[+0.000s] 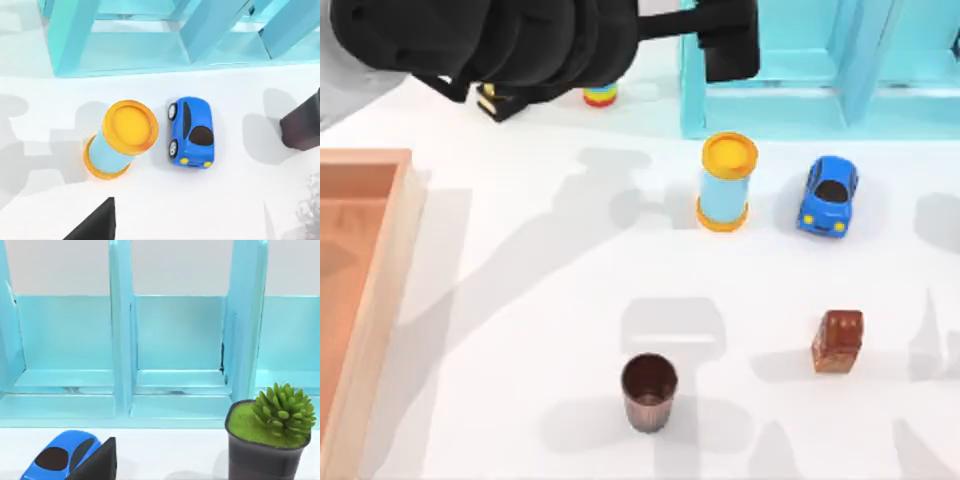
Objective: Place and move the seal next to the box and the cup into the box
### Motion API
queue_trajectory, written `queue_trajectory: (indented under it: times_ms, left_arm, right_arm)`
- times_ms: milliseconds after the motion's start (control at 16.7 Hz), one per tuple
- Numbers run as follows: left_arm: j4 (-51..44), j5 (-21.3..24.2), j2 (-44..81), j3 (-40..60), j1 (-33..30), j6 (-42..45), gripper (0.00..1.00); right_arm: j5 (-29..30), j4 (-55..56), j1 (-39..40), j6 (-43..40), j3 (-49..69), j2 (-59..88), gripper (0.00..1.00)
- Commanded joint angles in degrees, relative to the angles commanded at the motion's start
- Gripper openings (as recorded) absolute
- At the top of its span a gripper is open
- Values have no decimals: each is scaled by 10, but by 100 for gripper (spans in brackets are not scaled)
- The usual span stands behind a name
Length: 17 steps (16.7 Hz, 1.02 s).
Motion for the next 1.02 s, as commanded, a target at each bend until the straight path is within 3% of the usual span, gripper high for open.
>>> queue_trajectory:
  times_ms: [300, 600, 1020]
  left_arm:
    - [-177, -19, 280, 260, -111, -116, 100]
    - [-335, -38, 487, 468, -176, -213, 100]
    - [-470, -58, 630, 632, -208, -294, 100]
  right_arm:
    - [0, 0, 0, 0, 0, 0, 100]
    - [0, 0, 0, 0, 0, 0, 100]
    - [0, 0, 0, 0, 0, 0, 100]
